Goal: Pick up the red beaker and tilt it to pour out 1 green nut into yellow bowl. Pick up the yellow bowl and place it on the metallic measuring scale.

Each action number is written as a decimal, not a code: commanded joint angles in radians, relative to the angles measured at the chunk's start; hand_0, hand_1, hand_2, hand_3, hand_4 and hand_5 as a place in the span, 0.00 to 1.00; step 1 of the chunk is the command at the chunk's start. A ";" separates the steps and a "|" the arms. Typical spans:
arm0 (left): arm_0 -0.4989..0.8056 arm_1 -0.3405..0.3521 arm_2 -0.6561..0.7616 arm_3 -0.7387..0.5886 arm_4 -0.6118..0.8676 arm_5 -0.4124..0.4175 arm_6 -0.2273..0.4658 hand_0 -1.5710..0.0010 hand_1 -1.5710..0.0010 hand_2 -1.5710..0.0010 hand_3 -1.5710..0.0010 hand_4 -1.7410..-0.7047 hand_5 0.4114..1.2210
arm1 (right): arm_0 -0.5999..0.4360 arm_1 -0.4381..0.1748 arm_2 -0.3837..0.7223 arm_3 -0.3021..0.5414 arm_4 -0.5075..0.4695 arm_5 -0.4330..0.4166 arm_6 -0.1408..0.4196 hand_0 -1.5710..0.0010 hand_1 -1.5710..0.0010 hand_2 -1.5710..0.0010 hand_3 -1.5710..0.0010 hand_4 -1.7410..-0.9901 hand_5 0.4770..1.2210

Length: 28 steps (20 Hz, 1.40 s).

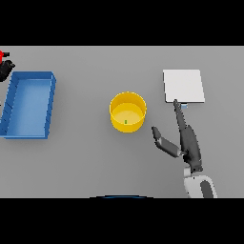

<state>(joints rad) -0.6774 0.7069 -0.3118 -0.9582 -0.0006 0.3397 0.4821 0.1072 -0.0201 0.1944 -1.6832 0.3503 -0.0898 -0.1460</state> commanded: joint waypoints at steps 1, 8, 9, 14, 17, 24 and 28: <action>0.023 -0.004 0.000 -0.017 0.011 0.016 -0.002 0.00 0.00 0.00 0.06 0.00 1.00 | 0.005 0.000 0.000 0.001 -0.006 0.006 -0.002 1.00 1.00 1.00 1.00 0.97 0.23; 0.131 -0.015 -0.027 -0.140 0.052 0.095 0.066 0.00 0.00 0.00 0.01 0.00 0.84 | 0.000 -0.001 -0.004 -0.004 -0.006 -0.001 -0.015 1.00 1.00 1.00 1.00 0.97 0.23; 0.133 -0.011 -0.034 -0.141 0.041 0.093 0.070 0.00 0.00 0.00 0.01 0.00 0.78 | -0.005 -0.006 -0.012 -0.002 -0.011 0.000 -0.004 1.00 1.00 1.00 1.00 0.97 0.22; 0.212 0.024 -0.069 -0.223 0.011 0.083 0.077 0.00 0.02 0.04 0.06 0.45 0.49 | 0.000 -0.002 -0.009 -0.004 -0.006 -0.008 -0.013 1.00 1.00 1.00 1.00 0.97 0.21; 0.215 0.042 -0.071 -0.247 0.022 0.054 0.095 0.23 0.37 0.35 0.39 0.71 0.38 | -0.002 0.000 -0.014 0.010 -0.017 -0.006 -0.023 1.00 1.00 1.00 1.00 0.98 0.21; 0.204 0.035 -0.109 -0.177 0.009 -0.032 0.035 0.84 0.87 0.86 0.87 0.90 0.30 | 0.010 -0.003 -0.005 -0.002 -0.011 -0.001 -0.024 1.00 1.00 1.00 1.00 0.97 0.22; 0.208 0.036 -0.103 -0.176 0.004 -0.016 -0.006 0.93 0.95 0.94 0.95 0.93 0.30 | -0.013 -0.028 -0.004 -0.008 0.022 0.004 0.042 1.00 1.00 1.00 1.00 0.96 0.22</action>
<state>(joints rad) -0.4693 0.7433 -0.4151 -1.1344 0.0032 0.3238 0.4747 0.0937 -0.0483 0.1905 -1.6913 0.3719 -0.0858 -0.1039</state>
